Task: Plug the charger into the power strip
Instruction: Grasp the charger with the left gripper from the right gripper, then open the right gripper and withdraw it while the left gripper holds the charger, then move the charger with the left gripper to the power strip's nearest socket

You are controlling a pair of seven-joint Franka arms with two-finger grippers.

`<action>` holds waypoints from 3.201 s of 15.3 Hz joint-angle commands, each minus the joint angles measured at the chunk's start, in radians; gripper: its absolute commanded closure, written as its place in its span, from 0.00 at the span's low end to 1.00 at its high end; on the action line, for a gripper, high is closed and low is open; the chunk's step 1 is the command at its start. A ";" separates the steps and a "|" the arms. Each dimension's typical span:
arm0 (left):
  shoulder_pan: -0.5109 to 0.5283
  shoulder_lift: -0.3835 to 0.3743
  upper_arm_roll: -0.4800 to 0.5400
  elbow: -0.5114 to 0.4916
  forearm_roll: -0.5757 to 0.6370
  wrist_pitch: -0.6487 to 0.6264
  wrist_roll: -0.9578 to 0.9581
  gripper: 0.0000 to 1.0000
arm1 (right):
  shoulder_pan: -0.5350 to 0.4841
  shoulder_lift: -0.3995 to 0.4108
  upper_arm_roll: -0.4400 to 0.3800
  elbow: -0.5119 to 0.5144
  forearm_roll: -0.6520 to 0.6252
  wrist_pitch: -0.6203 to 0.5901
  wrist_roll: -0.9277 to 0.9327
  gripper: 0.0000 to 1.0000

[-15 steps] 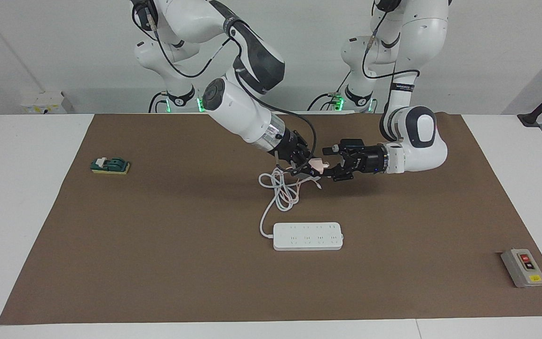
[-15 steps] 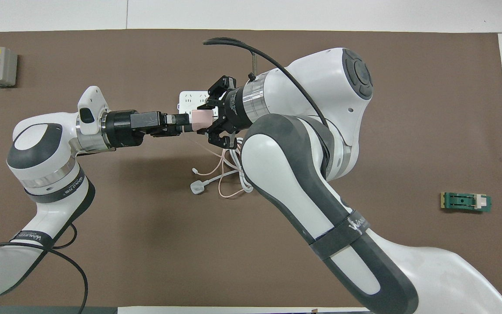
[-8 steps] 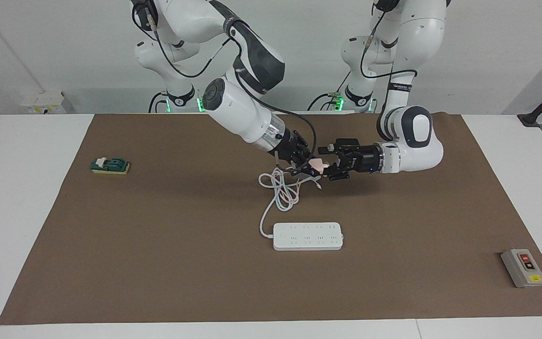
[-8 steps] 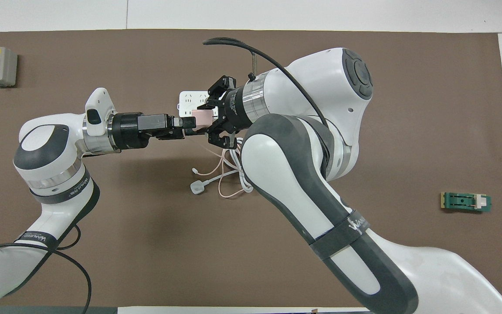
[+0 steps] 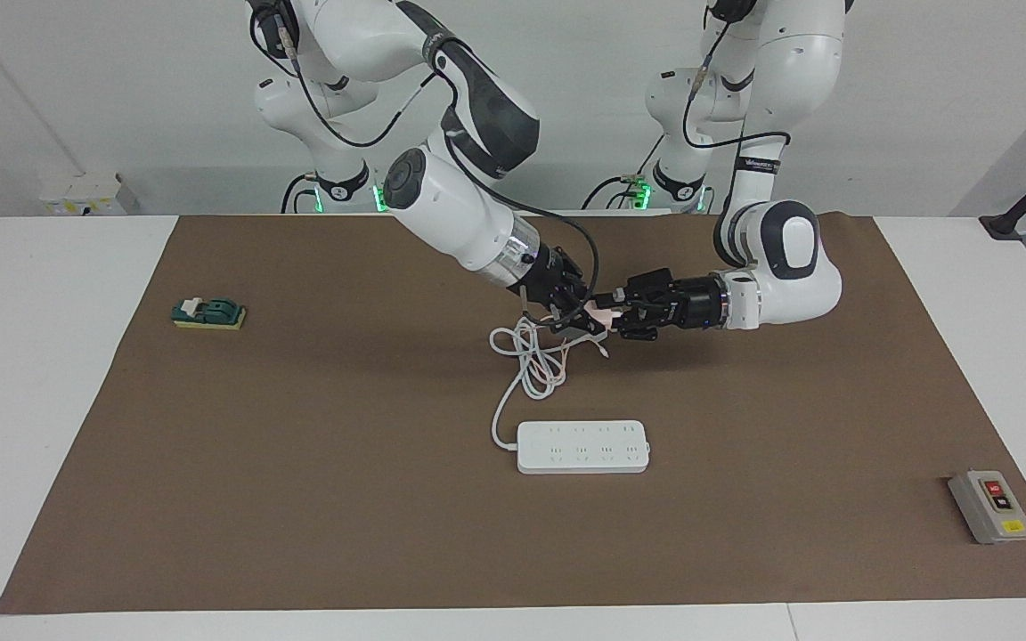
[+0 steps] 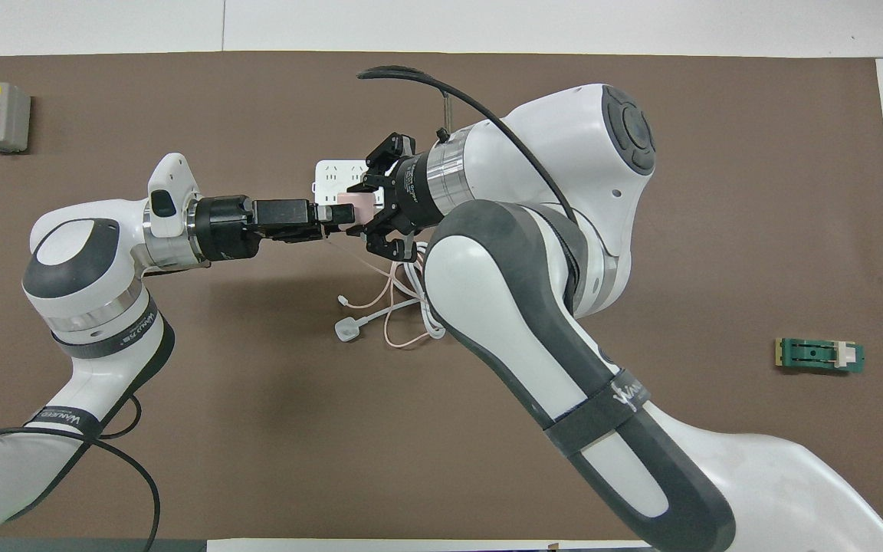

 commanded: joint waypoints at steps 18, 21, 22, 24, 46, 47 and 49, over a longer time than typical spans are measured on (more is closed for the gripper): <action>0.074 -0.045 0.026 0.122 0.278 0.025 -0.012 0.92 | -0.059 -0.006 -0.008 0.026 0.023 -0.041 0.033 0.00; 0.134 -0.065 0.026 0.148 0.347 0.008 -0.010 0.90 | -0.117 -0.013 -0.011 0.045 0.011 -0.095 0.032 0.00; 0.148 -0.064 0.026 0.168 0.381 -0.008 -0.009 0.90 | -0.131 -0.023 -0.013 0.045 0.006 -0.109 0.032 0.00; 0.169 -0.056 0.026 0.213 0.445 -0.013 0.000 0.90 | -0.157 -0.032 -0.013 0.046 -0.002 -0.130 0.032 0.00; -0.117 0.039 0.004 0.420 1.482 0.300 0.207 1.00 | -0.464 -0.196 -0.016 0.117 -0.419 -0.667 -0.866 0.00; -0.125 0.041 0.006 0.419 1.483 0.306 0.232 1.00 | -0.475 -0.205 -0.016 0.117 -0.460 -0.685 -0.955 0.00; -0.140 0.050 0.004 0.419 1.486 0.327 0.269 1.00 | -0.490 -0.216 -0.016 0.117 -0.527 -0.704 -1.102 0.00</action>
